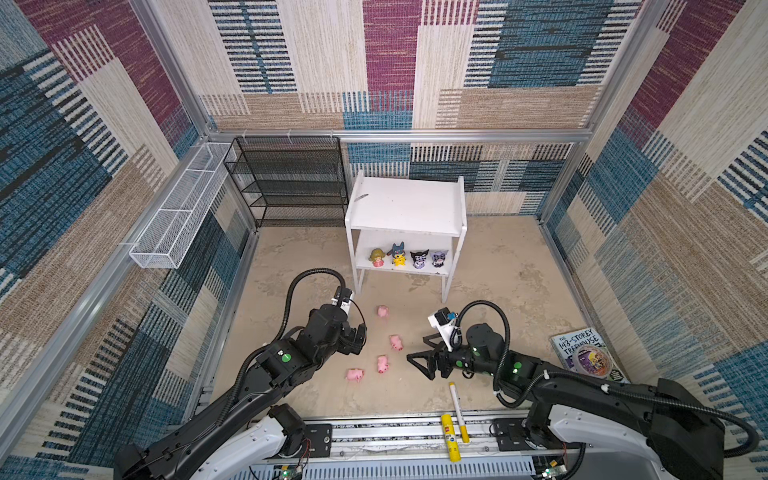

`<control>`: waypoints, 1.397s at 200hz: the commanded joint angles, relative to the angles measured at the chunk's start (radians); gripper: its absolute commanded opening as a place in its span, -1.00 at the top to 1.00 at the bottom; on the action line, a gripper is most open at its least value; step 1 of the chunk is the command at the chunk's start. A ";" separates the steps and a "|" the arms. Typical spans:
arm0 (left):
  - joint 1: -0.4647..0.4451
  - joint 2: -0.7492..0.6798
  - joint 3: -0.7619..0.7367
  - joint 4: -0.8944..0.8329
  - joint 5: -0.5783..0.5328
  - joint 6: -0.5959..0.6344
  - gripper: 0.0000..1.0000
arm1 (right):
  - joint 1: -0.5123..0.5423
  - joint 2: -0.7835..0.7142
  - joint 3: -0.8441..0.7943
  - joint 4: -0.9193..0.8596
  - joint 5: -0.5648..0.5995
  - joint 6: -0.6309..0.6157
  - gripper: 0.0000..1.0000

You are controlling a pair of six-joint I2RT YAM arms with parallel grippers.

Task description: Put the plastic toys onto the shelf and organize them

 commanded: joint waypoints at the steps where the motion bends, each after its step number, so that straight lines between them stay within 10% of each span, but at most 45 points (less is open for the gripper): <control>1: 0.000 -0.007 -0.019 -0.088 0.006 -0.183 -0.97 | 0.033 0.101 0.052 0.017 0.047 -0.037 -0.70; 31: 0.000 -0.006 -0.029 -0.118 0.024 -0.219 -0.97 | 0.065 0.304 0.140 0.008 0.090 -0.028 -0.31; 120: 0.000 -0.087 -0.070 -0.057 0.095 -0.188 -0.98 | 0.109 0.581 0.296 -0.044 0.272 0.040 0.03; 279: 0.000 -0.094 -0.062 -0.020 0.121 -0.167 -0.98 | 0.058 0.706 0.400 -0.081 0.336 -0.004 0.40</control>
